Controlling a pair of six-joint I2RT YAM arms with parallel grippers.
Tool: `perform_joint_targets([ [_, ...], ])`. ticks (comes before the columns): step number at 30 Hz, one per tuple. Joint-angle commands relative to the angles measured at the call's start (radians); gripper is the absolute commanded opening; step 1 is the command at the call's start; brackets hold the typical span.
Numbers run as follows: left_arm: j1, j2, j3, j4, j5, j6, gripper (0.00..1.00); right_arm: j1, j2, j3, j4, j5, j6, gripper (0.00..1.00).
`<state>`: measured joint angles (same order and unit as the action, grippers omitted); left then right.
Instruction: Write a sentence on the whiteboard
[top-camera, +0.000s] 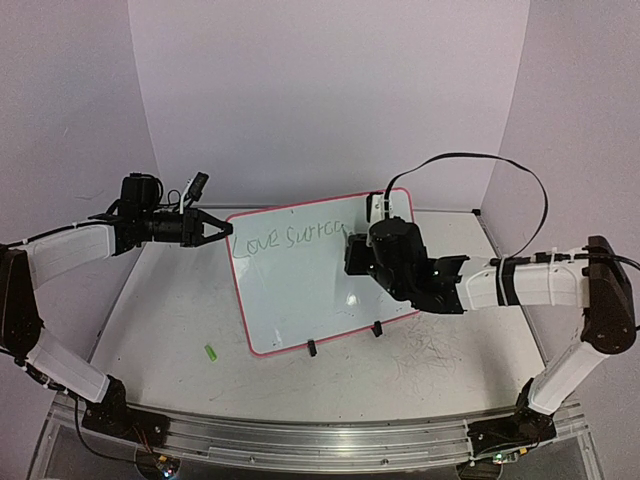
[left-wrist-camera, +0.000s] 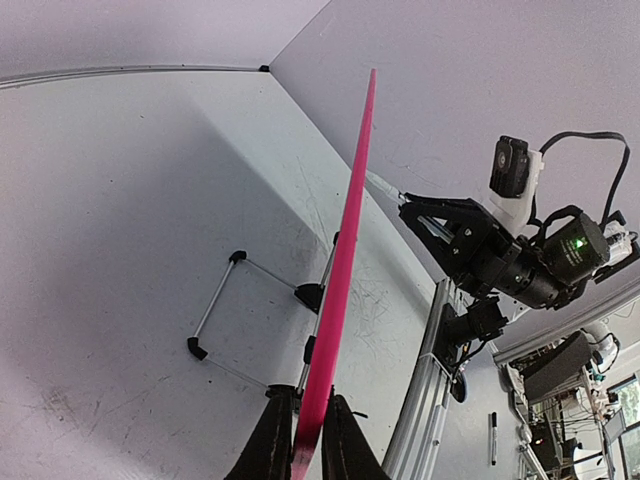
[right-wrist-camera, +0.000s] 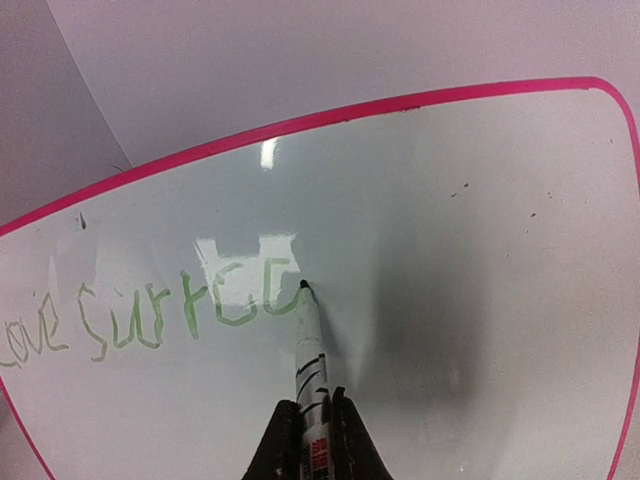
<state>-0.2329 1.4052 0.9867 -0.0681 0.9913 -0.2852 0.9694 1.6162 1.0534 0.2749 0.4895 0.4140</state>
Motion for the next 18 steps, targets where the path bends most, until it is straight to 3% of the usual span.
perform_joint_targets([
  [1, -0.006, -0.031, -0.003, 0.030, 0.026, 0.017, 0.12, -0.013, 0.016, 0.054, 0.004, 0.038, -0.020, 0.00],
  [18, -0.006, -0.039, -0.002, 0.030, 0.027, 0.016, 0.12, -0.010, -0.002, -0.002, -0.016, 0.000, 0.031, 0.00],
])
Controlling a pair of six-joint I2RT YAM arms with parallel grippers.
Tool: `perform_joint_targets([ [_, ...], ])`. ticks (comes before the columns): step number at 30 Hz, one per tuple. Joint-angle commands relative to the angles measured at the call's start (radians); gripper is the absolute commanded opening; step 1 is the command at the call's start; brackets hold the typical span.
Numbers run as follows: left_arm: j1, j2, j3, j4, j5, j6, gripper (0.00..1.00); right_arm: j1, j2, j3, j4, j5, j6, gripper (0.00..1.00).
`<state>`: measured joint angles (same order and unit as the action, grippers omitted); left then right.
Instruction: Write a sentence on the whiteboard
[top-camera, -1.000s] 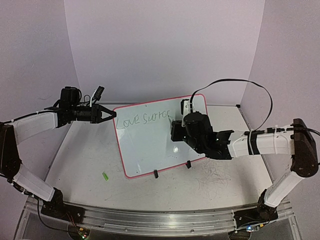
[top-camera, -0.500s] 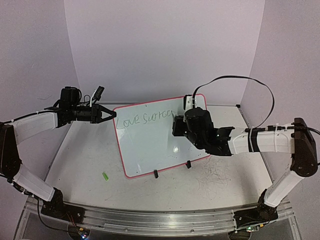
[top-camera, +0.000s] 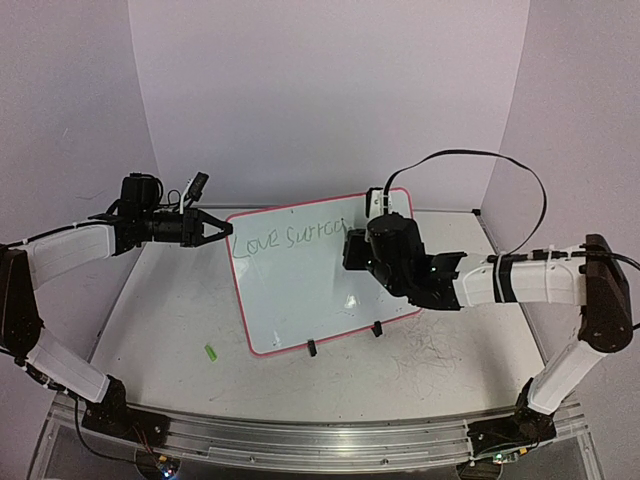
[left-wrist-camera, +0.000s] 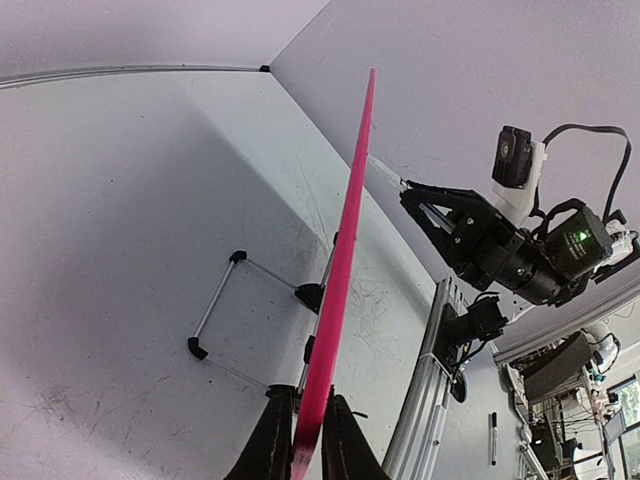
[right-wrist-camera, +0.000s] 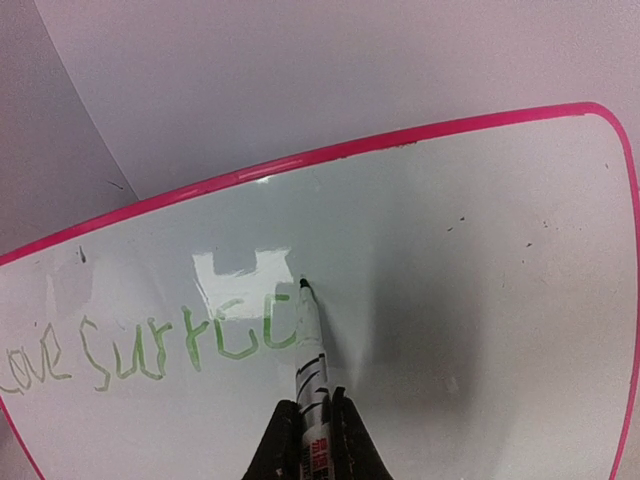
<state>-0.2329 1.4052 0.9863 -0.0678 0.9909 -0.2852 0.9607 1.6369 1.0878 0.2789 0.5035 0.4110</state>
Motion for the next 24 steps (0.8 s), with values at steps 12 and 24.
perform_joint_targets([
  [12, -0.006, -0.034, -0.003, 0.030, 0.026, 0.017, 0.12, 0.007, -0.083, -0.068, -0.036, 0.005, 0.037, 0.00],
  [24, -0.007, -0.034, -0.004, 0.030, 0.025, 0.017, 0.12, -0.011, -0.078, -0.017, 0.000, -0.021, -0.007, 0.00],
])
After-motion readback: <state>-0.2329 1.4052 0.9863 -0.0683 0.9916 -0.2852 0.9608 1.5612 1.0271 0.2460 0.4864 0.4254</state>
